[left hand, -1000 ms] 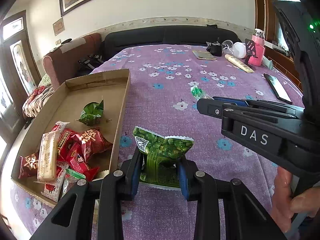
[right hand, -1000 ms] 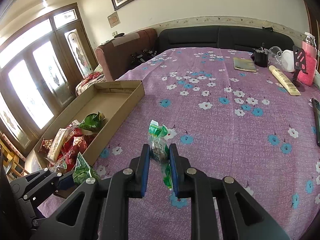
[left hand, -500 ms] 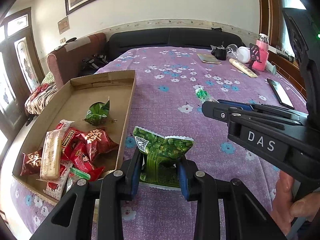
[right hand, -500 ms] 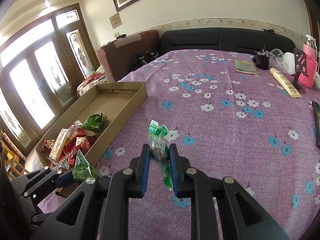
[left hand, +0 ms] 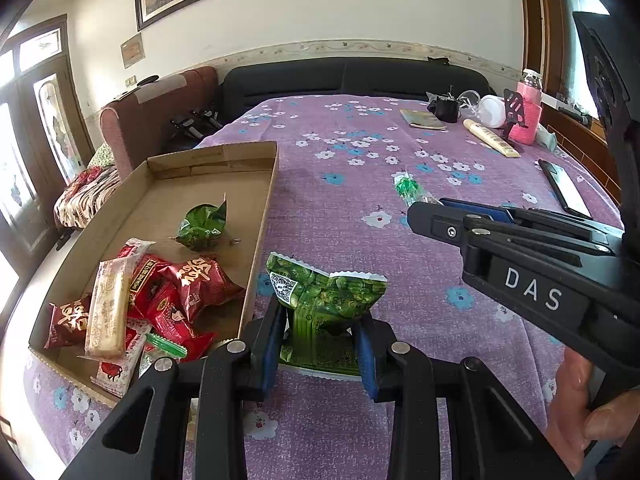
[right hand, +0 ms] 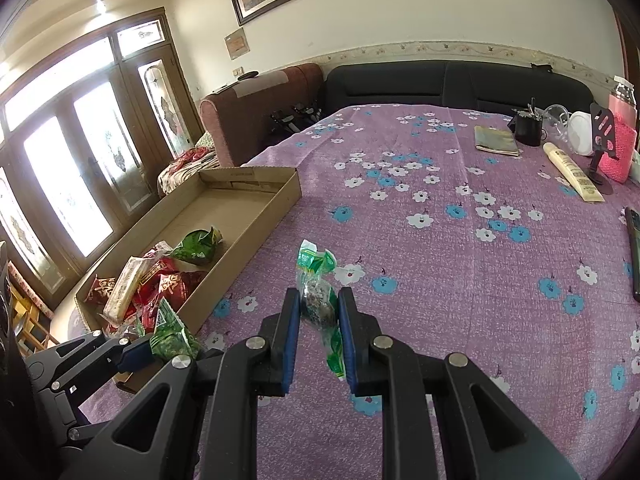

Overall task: Organize snacks
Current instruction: 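Carry both held packets over the cardboard tray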

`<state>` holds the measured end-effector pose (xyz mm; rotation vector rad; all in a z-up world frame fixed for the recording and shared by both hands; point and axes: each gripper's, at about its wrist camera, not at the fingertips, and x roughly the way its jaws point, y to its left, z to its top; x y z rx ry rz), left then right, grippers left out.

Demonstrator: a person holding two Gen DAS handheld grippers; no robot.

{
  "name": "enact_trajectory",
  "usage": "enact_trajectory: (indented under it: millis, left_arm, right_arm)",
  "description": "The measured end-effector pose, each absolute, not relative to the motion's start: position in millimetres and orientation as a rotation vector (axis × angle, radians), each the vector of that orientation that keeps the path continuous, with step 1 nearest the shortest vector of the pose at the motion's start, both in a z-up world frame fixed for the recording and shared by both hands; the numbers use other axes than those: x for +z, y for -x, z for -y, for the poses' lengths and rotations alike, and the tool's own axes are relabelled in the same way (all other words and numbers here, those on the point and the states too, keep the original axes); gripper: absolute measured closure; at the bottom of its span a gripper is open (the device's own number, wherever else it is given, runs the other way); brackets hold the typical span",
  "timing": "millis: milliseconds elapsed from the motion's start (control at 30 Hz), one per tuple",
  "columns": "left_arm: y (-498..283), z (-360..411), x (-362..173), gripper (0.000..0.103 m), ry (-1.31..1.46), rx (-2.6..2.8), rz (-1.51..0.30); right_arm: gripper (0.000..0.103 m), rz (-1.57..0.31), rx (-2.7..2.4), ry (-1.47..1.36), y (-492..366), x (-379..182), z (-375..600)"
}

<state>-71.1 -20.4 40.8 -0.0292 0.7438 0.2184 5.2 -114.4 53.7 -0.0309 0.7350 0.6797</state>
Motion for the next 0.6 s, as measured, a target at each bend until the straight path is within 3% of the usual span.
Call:
enact_trajectory:
  millis: [600]
  left_arm:
    - [80,7,51,0.069,0.079,0.228,-0.719]
  right_arm:
    - [0.085,-0.705,0.695,0.046,2,58,112]
